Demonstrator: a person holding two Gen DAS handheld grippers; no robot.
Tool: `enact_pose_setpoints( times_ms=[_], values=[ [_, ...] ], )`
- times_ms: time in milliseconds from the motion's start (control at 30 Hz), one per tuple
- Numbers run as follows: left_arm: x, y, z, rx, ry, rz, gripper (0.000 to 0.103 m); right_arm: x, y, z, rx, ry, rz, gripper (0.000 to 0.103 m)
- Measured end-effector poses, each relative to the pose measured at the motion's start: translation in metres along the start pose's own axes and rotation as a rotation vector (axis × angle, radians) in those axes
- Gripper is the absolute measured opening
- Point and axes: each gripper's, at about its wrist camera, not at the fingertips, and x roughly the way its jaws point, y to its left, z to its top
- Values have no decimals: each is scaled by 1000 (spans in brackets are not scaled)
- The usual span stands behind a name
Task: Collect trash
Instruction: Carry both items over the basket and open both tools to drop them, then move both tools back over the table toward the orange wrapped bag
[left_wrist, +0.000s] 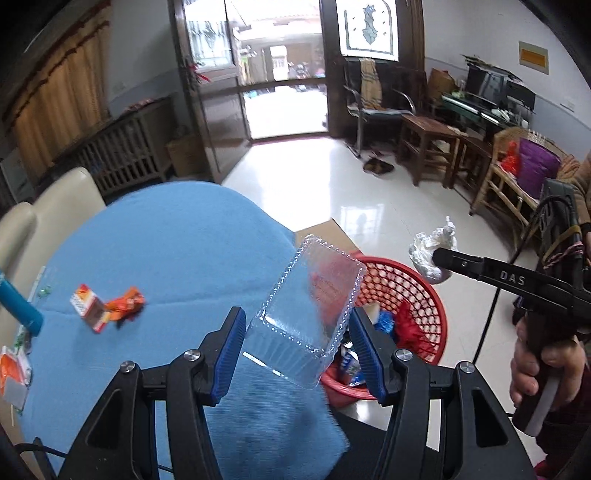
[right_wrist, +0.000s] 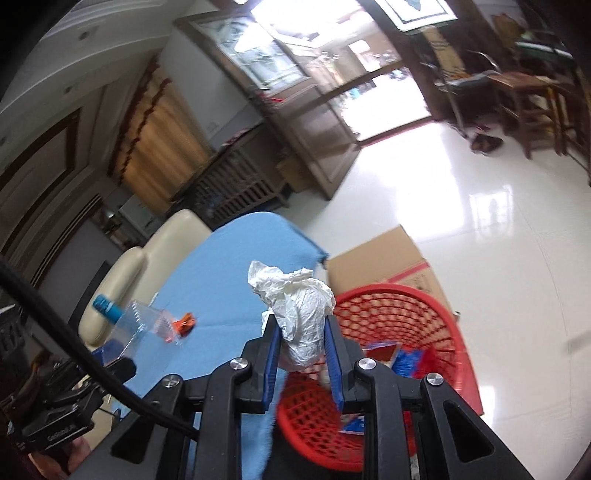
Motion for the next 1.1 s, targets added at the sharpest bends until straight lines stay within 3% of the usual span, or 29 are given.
enact_pose_setpoints(
  times_ms=[167, 233, 267, 300, 333, 500, 700, 867, 1000, 1100],
  values=[
    [33, -22, -2, 17, 68, -71, 61, 23, -39, -4, 125, 112, -36, 28],
    [43, -30, -2, 35, 83, -66, 61, 32, -49, -9, 170, 160, -27, 32],
    [46, -33, -2, 39, 91, -60, 61, 34, -53, -9, 186, 178, -21, 38],
    [46, -31, -4, 38, 92, -56, 61, 34, -56, -10, 197, 178, -17, 54],
    [45, -28, -5, 31, 89, -56, 61, 31, -57, -9, 202, 160, -12, 62],
    [28, 4, -16, -28, 70, -27, 61, 15, -52, -4, 157, 69, -29, 64],
    [-12, 60, -61, -91, 22, 98, 61, 24, -21, -9, 96, 88, 0, 64],
    [-41, 120, -103, -226, -4, 259, 61, 29, 13, -14, 13, 91, 16, 64],
    [-60, 143, -110, -307, -72, 335, 62, 33, 45, -20, -57, 97, 20, 64],
    [-74, 143, -107, -298, -140, 360, 72, 35, 67, -27, -112, 114, 19, 64]
  ],
)
